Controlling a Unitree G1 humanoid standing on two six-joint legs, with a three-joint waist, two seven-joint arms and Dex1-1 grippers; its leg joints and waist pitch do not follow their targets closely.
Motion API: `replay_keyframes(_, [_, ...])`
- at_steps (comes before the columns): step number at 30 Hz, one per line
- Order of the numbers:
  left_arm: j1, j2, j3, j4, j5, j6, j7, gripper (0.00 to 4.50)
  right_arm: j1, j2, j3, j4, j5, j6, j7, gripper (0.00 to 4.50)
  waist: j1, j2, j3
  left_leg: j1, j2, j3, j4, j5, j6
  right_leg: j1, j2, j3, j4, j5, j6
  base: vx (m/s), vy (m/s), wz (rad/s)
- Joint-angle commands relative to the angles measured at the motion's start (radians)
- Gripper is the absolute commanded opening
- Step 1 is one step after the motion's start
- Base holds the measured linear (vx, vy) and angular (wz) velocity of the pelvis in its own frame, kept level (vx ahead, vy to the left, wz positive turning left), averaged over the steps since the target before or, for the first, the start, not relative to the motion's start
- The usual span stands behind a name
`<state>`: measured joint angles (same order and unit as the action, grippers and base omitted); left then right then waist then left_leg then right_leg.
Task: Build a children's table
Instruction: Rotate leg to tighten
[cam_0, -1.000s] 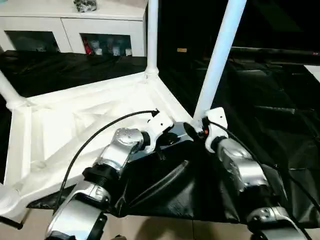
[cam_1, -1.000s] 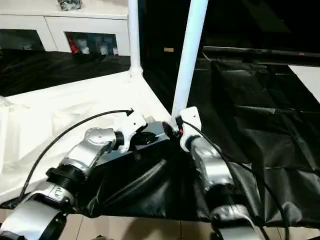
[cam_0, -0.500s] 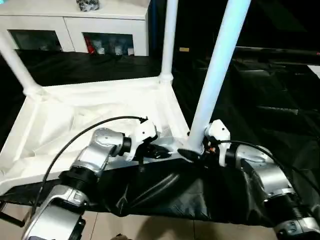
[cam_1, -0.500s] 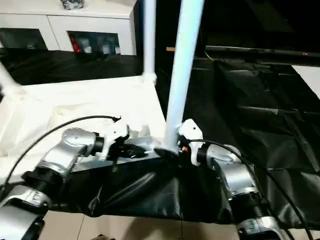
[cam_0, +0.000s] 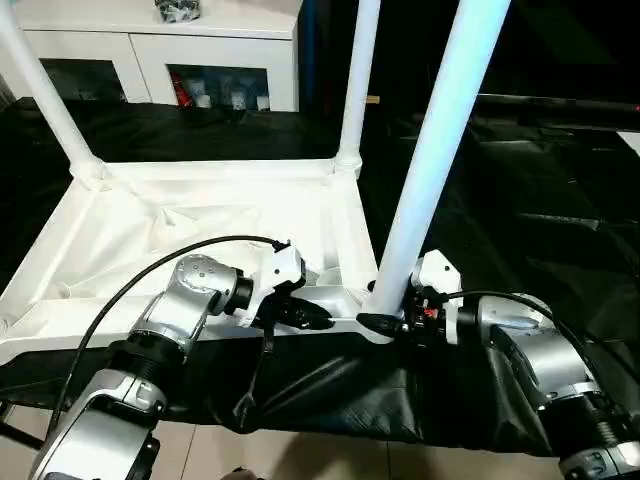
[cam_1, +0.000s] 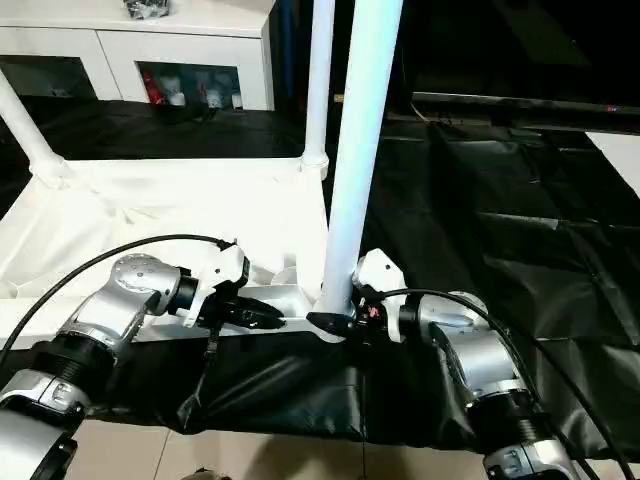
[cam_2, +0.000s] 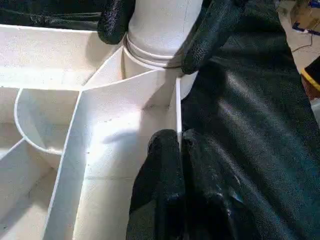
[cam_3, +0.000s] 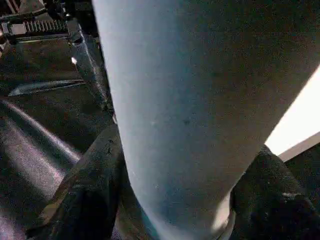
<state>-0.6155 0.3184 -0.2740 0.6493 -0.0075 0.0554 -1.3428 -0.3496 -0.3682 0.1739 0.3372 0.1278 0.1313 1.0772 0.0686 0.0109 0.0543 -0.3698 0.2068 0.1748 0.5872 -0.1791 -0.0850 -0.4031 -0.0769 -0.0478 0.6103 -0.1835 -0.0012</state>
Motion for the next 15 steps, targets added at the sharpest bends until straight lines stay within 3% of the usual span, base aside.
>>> replay_keyframes(1, [-0.017,-0.042,0.004,-0.038,-0.011,-0.02,0.072,0.0,0.022,0.027,0.049,-0.024,0.01,0.021,0.011,2.61,-0.002,-0.005,-0.065,0.01,0.021,0.002,-0.067,-0.209,0.057,0.05,-0.052,0.036,-0.074,-0.184,-0.247,0.0,0.0,0.0])
replay_keyframes(4, [-0.026,-0.081,0.012,-0.022,0.0,-0.003,0.145,0.0,0.013,0.076,0.025,0.012,-0.01,0.027,-0.096,2.6,0.002,-0.007,-0.063,0.012,0.019,0.002,-0.068,-0.225,0.046,0.049,-0.054,0.036,-0.079,-0.231,-0.232,0.0,0.0,0.0])
replay_keyframes(8, [-0.057,-0.16,0.02,0.036,0.045,0.039,0.328,0.0,-0.036,0.186,-0.023,0.126,-0.07,0.035,-0.368,2.6,-0.014,-0.008,-0.059,0.014,0.015,-0.002,-0.073,-0.269,0.005,0.042,-0.054,0.034,-0.091,-0.358,-0.187,0.0,0.0,0.0])
replay_keyframes(10, [-0.065,-0.182,0.025,0.049,0.05,0.047,0.371,0.0,-0.049,0.215,-0.041,0.15,-0.073,0.047,-0.431,2.6,-0.019,-0.007,-0.059,0.012,0.014,-0.004,-0.075,-0.27,0.002,0.044,-0.053,0.034,-0.092,-0.363,-0.179,0.0,0.0,0.0])
replay_keyframes(12, [-0.089,-0.246,0.03,0.082,0.059,0.065,0.48,0.0,-0.095,0.289,-0.072,0.217,-0.109,0.056,-0.625,2.6,-0.025,-0.009,-0.059,0.015,0.011,-0.003,-0.073,-0.278,-0.003,0.039,-0.052,0.034,-0.096,-0.378,-0.174,0.0,0.0,0.0])
replay_keyframes(15, [-0.097,-0.272,0.023,0.087,0.062,0.068,0.5,0.0,-0.122,0.313,-0.071,0.252,-0.135,0.048,-0.699,2.6,-0.029,-0.009,-0.06,0.012,0.01,-0.004,-0.073,-0.271,0.001,0.039,-0.052,0.035,-0.096,-0.374,-0.171,0.0,0.0,0.0])
